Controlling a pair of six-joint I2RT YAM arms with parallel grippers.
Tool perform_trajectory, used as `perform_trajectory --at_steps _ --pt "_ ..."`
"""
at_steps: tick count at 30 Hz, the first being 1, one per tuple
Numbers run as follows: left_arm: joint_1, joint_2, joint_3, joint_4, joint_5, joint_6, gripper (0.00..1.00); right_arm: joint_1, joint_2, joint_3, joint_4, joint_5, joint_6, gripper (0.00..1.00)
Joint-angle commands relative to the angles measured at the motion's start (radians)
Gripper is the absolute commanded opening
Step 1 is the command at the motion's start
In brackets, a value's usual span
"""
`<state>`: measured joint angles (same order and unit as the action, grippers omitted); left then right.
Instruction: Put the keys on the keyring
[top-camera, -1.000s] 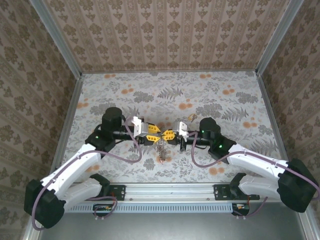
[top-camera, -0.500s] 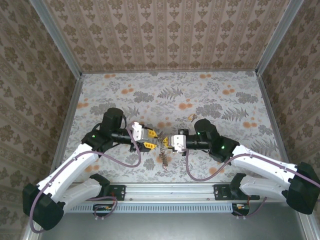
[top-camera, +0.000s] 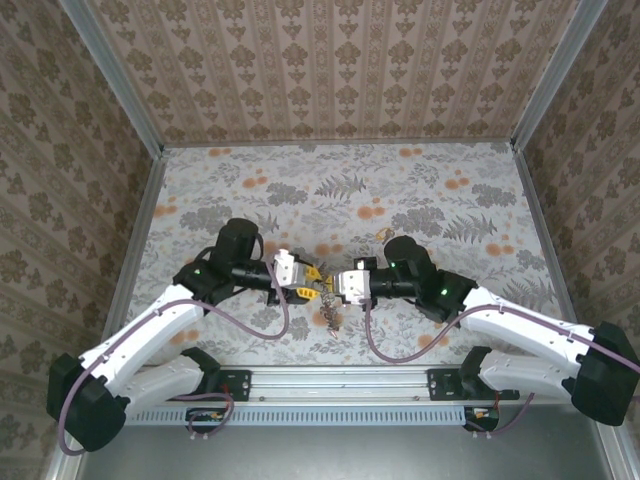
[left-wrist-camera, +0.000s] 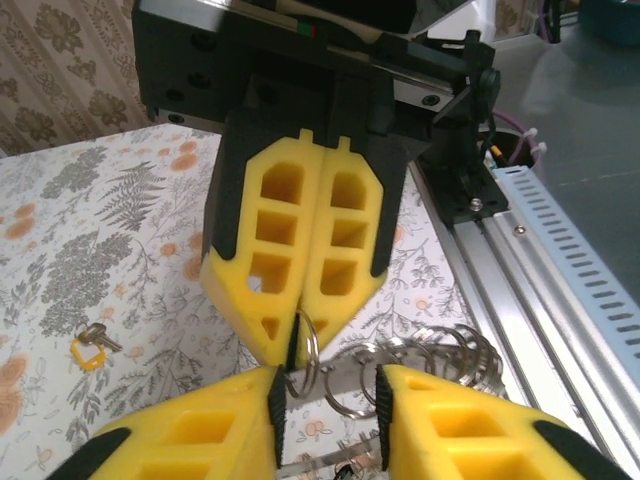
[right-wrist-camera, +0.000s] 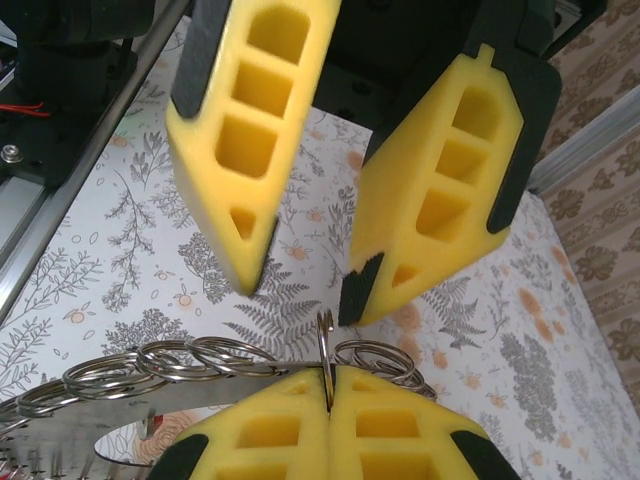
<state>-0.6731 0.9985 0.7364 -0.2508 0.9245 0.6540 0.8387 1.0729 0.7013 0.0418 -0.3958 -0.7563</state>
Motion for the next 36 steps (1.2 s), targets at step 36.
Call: perform_trajectory --at_steps 36 --pt "-0.047 0.025 -0.024 0.275 -0.05 -0.085 0.11 -0.117 -0.037 -0.107 0.302 -0.174 0.293 0.0"
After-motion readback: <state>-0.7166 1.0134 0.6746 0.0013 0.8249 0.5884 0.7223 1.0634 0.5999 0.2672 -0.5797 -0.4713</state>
